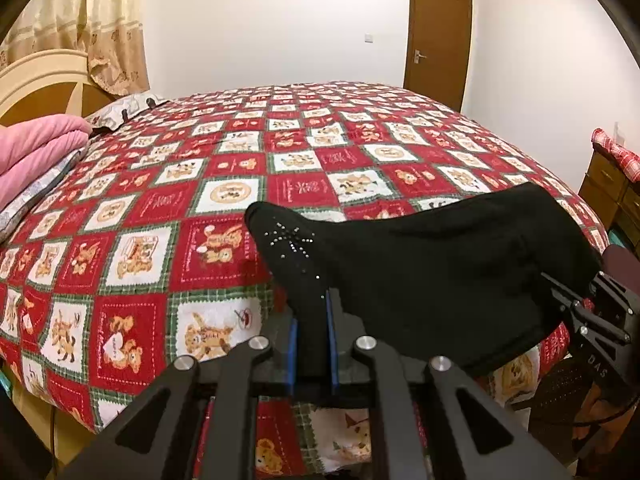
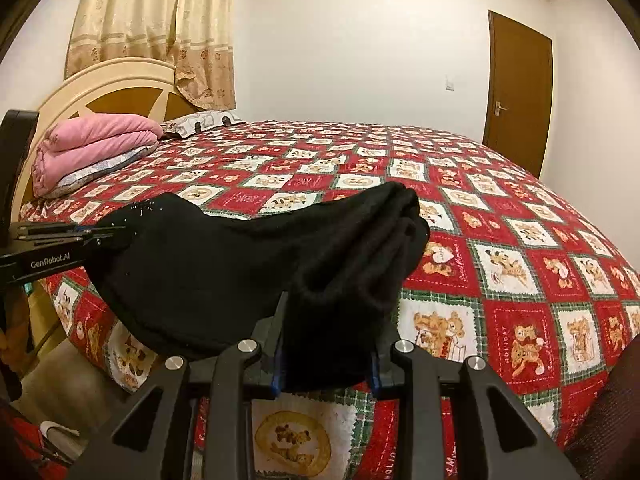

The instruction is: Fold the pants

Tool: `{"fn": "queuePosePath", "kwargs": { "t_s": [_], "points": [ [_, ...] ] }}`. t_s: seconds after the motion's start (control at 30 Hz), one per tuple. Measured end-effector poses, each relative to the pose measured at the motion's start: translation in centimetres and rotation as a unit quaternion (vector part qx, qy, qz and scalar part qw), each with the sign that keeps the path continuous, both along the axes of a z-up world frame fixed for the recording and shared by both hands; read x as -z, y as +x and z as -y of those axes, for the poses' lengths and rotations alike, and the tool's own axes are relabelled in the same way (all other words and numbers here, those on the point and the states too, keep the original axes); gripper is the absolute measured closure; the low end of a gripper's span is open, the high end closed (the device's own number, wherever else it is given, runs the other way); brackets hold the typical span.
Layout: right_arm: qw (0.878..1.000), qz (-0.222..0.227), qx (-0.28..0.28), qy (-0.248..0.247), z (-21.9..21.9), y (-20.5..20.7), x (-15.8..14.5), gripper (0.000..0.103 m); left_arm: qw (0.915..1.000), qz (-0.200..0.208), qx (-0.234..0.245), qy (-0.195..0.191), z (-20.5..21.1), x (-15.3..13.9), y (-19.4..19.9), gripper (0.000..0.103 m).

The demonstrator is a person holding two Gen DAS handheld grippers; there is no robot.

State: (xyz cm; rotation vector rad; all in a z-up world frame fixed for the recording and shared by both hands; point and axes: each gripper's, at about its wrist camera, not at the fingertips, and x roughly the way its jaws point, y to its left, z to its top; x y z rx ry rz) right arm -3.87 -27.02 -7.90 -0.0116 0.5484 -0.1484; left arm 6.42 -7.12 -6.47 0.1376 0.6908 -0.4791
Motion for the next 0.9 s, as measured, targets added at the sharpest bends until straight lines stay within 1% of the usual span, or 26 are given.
{"fn": "queuePosePath", "kwargs": {
  "t_s": [0.17, 0.47, 0.73, 0.9],
  "points": [
    [1.0, -0.004, 0.007, 0.016, 0.6, 0.3, -0.1, 0.071, 1.0, 0.007, 0.004, -0.003, 0.0, -0.4, 0.1, 0.091],
    [1.0, 0.016, 0.014, 0.019, 0.1, 0.9, -2.6, 0.071, 0.9995, 0.005, 0.007, -0.032, -0.7, -1.5, 1.4, 0.091],
    [0.999, 0.043, 0.007, 0.021, -1.3, 3.4, -5.6, 0.072, 0.9984, 0.016, 0.001, -0.055, -2.0, -3.0, 3.3, 0.091],
    [0.999, 0.047, -0.004, 0.018, -2.3, 5.2, -6.5, 0.072, 0.998, 0.031, -0.008, -0.055, -3.0, -4.0, 4.4, 0.091]
  ]
}}
